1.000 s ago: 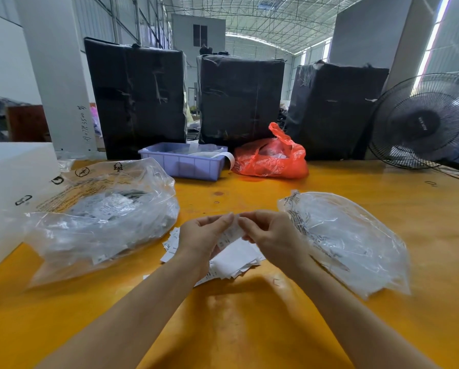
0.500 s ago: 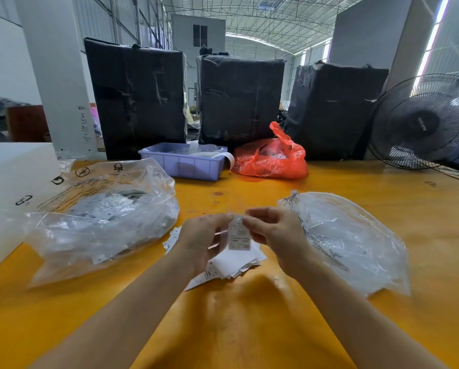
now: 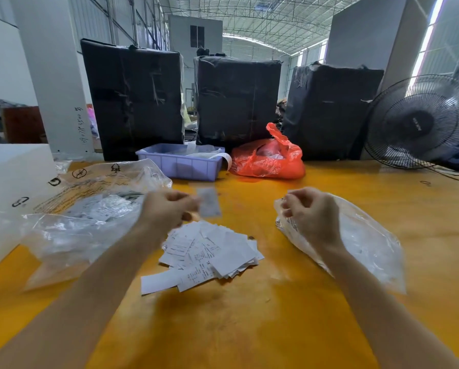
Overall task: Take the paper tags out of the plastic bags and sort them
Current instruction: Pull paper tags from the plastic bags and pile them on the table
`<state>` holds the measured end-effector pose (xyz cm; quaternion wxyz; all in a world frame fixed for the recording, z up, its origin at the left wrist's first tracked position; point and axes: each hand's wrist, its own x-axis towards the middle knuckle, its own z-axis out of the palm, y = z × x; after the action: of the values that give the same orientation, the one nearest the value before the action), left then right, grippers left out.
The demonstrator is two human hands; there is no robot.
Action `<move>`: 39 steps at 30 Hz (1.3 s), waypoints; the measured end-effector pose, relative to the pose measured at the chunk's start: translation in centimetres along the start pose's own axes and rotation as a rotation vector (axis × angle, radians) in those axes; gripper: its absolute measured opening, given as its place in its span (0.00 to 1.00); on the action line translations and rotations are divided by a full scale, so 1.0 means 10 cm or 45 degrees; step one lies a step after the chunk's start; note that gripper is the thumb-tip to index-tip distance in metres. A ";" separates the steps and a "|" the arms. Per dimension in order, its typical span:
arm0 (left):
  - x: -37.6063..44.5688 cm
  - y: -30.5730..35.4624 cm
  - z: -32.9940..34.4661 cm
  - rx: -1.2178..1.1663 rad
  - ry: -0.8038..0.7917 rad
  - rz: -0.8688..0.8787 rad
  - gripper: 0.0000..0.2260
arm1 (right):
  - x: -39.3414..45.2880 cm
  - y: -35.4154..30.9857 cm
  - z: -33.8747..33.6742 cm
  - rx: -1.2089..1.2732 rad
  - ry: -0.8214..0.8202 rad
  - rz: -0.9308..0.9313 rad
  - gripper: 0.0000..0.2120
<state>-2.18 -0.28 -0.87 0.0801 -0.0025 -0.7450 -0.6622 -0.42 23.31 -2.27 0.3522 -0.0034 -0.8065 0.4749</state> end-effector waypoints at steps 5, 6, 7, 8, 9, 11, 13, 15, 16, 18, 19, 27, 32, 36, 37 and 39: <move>0.31 -0.07 -0.73 -0.023 0.646 0.109 0.11 | 0.24 0.49 -0.42 -0.872 -0.091 0.165 0.09; 0.36 -0.11 -0.85 -0.055 0.709 0.089 0.12 | 0.22 0.54 -0.41 -0.946 -0.192 0.252 0.09; 0.39 -0.14 -0.95 -0.067 0.769 0.058 0.12 | 0.19 0.56 -0.40 -1.007 -0.275 0.329 0.10; 0.42 -0.17 -1.02 -0.051 0.821 0.021 0.12 | 0.18 0.59 -0.39 -1.054 -0.325 0.386 0.12; 0.44 -0.21 -1.08 -0.004 0.863 -0.021 0.11 | 0.16 0.60 -0.38 -1.075 -0.342 0.423 0.14; 0.46 -0.29 -1.15 0.173 0.884 -0.106 0.10 | 0.17 0.64 -0.38 -1.054 -0.295 0.450 0.14; 0.44 -0.34 -1.15 0.375 0.847 -0.188 0.09 | 0.17 0.67 -0.38 -0.987 -0.204 0.428 0.09; 0.41 -0.35 -1.12 0.470 0.829 -0.203 0.09 | 0.18 0.66 -0.39 -0.905 -0.104 0.415 0.06; 0.41 -0.35 -1.10 0.494 0.832 -0.188 0.10 | 0.17 0.66 -0.40 -0.877 -0.069 0.407 0.05; 0.42 -0.35 -1.08 0.549 0.846 -0.121 0.13 | 0.19 0.65 -0.41 -0.859 -0.036 0.380 0.05; 0.42 -0.35 -1.07 0.591 0.847 -0.072 0.16 | 0.20 0.65 -0.41 -0.860 -0.022 0.371 0.06; 0.31 -0.07 -0.89 0.726 1.009 0.119 0.26 | 0.21 0.54 -0.43 -1.067 0.139 0.189 0.10; 0.25 0.04 -0.71 0.677 0.979 0.316 0.23 | 0.25 0.48 -0.41 -0.507 0.334 0.090 0.08; 0.18 0.09 -0.40 0.578 0.822 0.569 0.22 | 0.18 0.23 -0.26 0.321 0.214 0.250 0.04; 0.16 0.10 -0.30 0.504 0.708 0.567 0.21 | 0.15 0.16 -0.20 0.471 0.150 0.317 0.04; 0.07 0.11 -0.09 0.296 0.376 0.447 0.18 | 0.05 0.00 -0.06 0.730 0.023 0.430 0.04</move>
<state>-2.70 -1.10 0.37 0.3015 -0.0256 -0.7846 -0.5412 -0.48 23.97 -1.80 0.2621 -0.0419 -0.6248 0.7343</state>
